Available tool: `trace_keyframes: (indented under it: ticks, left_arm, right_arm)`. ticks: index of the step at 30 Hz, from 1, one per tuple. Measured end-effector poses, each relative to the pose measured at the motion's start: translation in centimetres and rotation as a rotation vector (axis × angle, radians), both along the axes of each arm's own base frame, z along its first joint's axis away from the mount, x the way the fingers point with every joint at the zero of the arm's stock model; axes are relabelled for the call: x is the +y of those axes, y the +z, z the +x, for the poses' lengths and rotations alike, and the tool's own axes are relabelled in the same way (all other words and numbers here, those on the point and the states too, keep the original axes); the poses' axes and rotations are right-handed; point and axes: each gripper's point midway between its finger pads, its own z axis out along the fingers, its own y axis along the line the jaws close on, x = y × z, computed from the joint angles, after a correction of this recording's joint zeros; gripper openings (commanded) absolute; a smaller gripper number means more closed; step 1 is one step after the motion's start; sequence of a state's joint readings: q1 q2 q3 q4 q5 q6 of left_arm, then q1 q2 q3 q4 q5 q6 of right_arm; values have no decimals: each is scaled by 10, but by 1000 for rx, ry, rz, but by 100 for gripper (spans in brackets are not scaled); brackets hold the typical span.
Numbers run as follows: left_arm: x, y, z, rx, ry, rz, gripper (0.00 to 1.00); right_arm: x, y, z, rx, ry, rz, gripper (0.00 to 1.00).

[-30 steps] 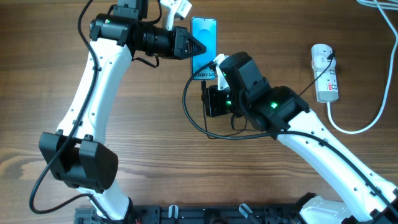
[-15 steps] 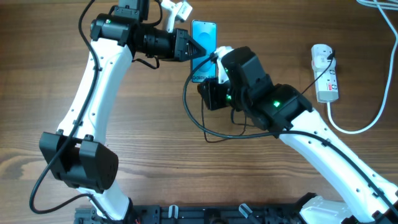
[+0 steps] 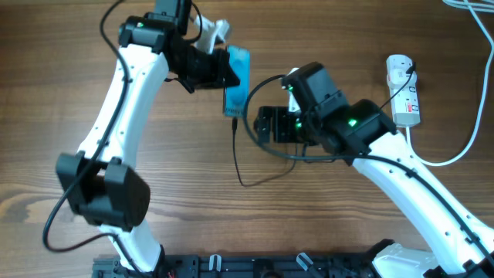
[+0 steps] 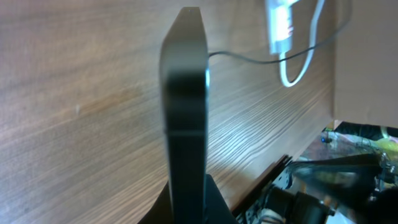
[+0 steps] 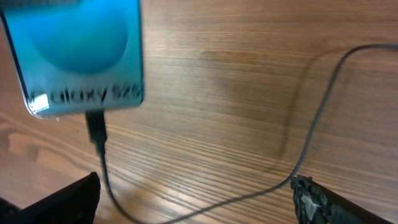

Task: Plug charger to phone and switch on socket
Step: 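Release the plug and lower the phone onto the table with the left gripper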

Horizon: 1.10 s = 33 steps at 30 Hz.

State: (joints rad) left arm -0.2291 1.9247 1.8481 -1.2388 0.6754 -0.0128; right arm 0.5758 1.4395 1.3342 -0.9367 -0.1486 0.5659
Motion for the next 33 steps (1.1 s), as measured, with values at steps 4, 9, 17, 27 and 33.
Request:
trace_keyframes:
  ticks: [4, 9, 17, 27, 33]
  left_arm:
    - [2, -49, -6, 176, -1, 58, 4]
    - [-16, -96, -6, 250, -46, 90, 4]
    - [-37, -118, 9, 221, 18, 153, 4]
    - [-54, -168, 7, 302, 63, 214, 4]
    - [-57, -169, 12, 289, 73, 205, 12]
  right_arm:
    - [-34, -8, 3, 71, -104, -32, 100]
    - [-42, -11, 0, 101, -124, -48, 100]
    - [-46, -13, -2, 107, -131, -67, 100]
    - [-46, -13, -1, 106, -136, -68, 100]
    - [-46, -13, -1, 105, -136, -67, 100]
